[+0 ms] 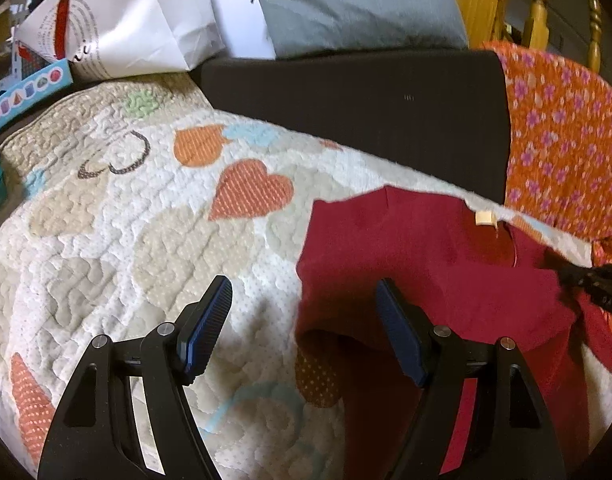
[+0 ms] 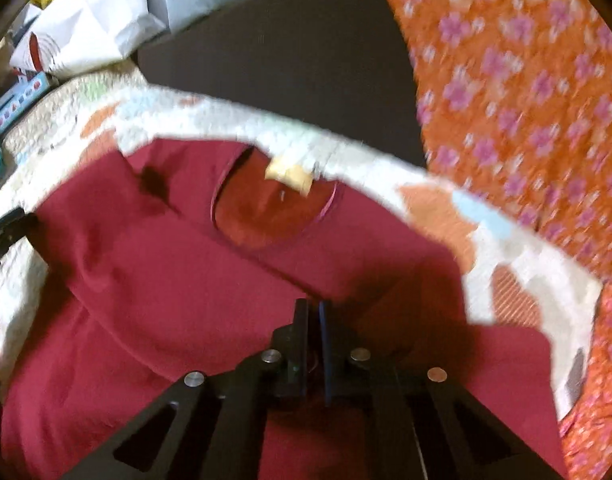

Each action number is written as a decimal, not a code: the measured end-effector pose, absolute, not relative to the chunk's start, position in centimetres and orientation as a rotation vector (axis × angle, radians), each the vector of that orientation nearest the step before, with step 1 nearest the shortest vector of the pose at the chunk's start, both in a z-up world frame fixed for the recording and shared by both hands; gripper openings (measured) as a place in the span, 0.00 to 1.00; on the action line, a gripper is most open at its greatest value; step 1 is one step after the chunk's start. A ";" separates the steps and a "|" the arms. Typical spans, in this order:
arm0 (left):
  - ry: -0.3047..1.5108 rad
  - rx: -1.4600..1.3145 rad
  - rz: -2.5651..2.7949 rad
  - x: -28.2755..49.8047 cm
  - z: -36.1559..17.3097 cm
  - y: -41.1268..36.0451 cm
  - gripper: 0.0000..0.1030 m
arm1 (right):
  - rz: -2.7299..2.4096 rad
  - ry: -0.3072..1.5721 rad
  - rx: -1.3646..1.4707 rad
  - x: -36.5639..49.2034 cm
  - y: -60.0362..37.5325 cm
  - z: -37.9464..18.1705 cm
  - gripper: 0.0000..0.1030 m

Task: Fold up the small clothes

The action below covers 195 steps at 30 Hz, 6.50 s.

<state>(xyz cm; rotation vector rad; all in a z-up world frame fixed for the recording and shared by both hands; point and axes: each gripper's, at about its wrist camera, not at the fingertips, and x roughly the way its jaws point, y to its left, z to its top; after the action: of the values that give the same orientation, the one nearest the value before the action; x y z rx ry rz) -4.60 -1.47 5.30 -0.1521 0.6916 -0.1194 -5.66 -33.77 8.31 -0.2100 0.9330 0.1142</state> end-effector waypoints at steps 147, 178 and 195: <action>0.822 -0.269 -0.477 0.8 5.0 -11.2 0.35 | -0.027 0.769 0.364 -16.0 -44.9 11.4 0.37; 0.917 -0.236 -0.273 0.3 3.2 -6.5 0.06 | -0.287 0.970 0.130 -10.5 -43.5 4.4 0.21; 0.971 -0.339 -0.249 -6.3 4.7 -2.9 0.43 | -0.088 0.955 0.438 -21.9 -44.8 8.5 0.44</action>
<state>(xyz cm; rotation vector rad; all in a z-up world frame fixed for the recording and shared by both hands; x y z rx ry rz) -6.25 -2.95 4.71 -0.3390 0.9711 -0.2488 -21.93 -44.80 8.46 0.4376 0.9547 -0.0878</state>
